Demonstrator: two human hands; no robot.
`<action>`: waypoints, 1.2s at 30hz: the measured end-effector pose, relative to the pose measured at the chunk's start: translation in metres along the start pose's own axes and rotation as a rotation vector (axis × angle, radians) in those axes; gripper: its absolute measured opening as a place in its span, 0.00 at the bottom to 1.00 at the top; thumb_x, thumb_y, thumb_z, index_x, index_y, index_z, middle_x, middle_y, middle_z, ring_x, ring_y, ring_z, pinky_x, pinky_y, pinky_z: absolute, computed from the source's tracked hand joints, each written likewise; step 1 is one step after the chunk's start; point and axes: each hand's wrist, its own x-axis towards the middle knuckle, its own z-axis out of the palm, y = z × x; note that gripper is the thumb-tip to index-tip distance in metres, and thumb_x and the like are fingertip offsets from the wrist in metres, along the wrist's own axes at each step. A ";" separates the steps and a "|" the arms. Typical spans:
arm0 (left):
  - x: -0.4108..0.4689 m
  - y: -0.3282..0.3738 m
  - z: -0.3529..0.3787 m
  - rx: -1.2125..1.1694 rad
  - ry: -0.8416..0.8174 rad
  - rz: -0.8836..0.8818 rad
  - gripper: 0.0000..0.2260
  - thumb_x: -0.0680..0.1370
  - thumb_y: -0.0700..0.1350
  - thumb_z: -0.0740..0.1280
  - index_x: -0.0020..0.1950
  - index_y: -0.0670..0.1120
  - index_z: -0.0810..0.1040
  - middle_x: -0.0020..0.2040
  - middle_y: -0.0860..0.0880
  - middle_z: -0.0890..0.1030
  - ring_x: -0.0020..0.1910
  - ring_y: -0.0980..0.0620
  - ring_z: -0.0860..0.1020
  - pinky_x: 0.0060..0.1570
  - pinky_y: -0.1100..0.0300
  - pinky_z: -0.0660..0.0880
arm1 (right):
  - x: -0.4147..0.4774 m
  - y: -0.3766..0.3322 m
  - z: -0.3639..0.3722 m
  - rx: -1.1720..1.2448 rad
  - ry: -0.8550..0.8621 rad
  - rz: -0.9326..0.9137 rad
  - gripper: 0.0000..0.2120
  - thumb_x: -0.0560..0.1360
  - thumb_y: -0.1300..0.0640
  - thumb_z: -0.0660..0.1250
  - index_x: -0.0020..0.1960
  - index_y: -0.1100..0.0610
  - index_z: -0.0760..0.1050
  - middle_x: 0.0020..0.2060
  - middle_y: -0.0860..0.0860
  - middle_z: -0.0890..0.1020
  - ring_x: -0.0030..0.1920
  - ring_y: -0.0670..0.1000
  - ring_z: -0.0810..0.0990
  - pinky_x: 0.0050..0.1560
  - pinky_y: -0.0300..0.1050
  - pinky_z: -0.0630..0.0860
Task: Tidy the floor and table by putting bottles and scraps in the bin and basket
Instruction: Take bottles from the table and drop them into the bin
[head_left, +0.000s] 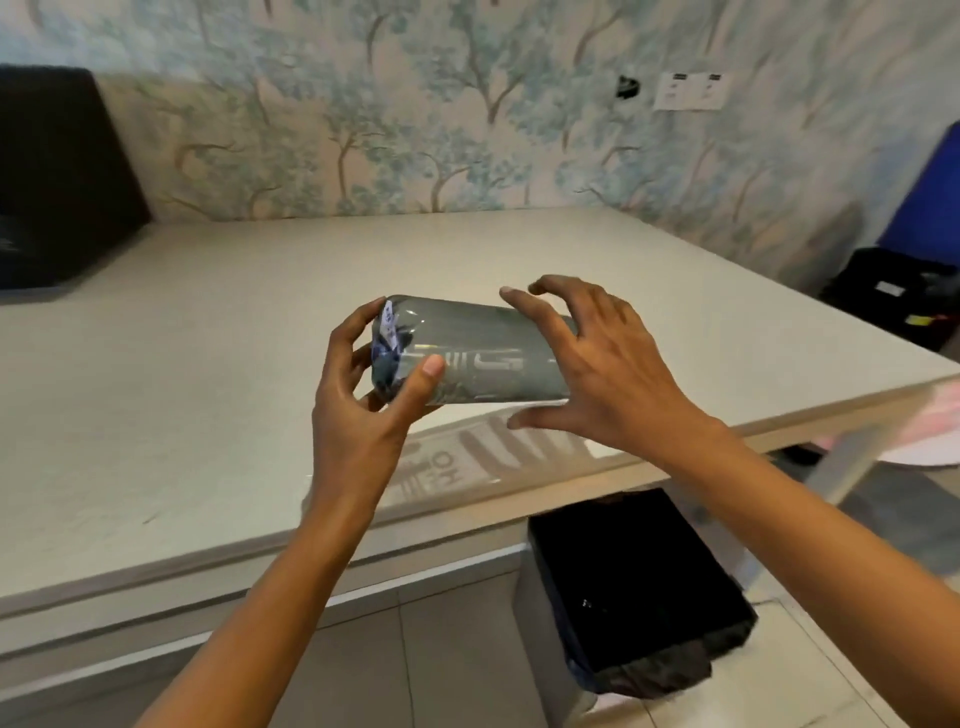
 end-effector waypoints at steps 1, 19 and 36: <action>-0.003 0.001 0.011 -0.037 -0.022 -0.023 0.29 0.69 0.57 0.70 0.69 0.61 0.67 0.67 0.52 0.73 0.62 0.50 0.77 0.52 0.50 0.81 | -0.017 0.017 -0.004 -0.002 -0.027 0.029 0.52 0.59 0.29 0.71 0.76 0.49 0.57 0.69 0.55 0.66 0.67 0.58 0.67 0.65 0.57 0.68; -0.104 -0.010 0.225 -0.108 0.010 -0.180 0.28 0.73 0.63 0.62 0.70 0.53 0.70 0.61 0.51 0.79 0.60 0.51 0.78 0.58 0.51 0.77 | -0.266 0.225 -0.047 0.575 -0.001 0.368 0.27 0.67 0.48 0.76 0.64 0.51 0.73 0.57 0.48 0.77 0.58 0.40 0.74 0.58 0.28 0.68; -0.126 -0.088 0.287 0.752 -0.403 0.458 0.21 0.78 0.42 0.62 0.71 0.41 0.70 0.72 0.44 0.69 0.76 0.47 0.59 0.75 0.44 0.57 | -0.400 0.236 0.092 0.463 -0.359 0.781 0.27 0.64 0.55 0.80 0.61 0.56 0.79 0.52 0.54 0.79 0.50 0.54 0.78 0.50 0.34 0.71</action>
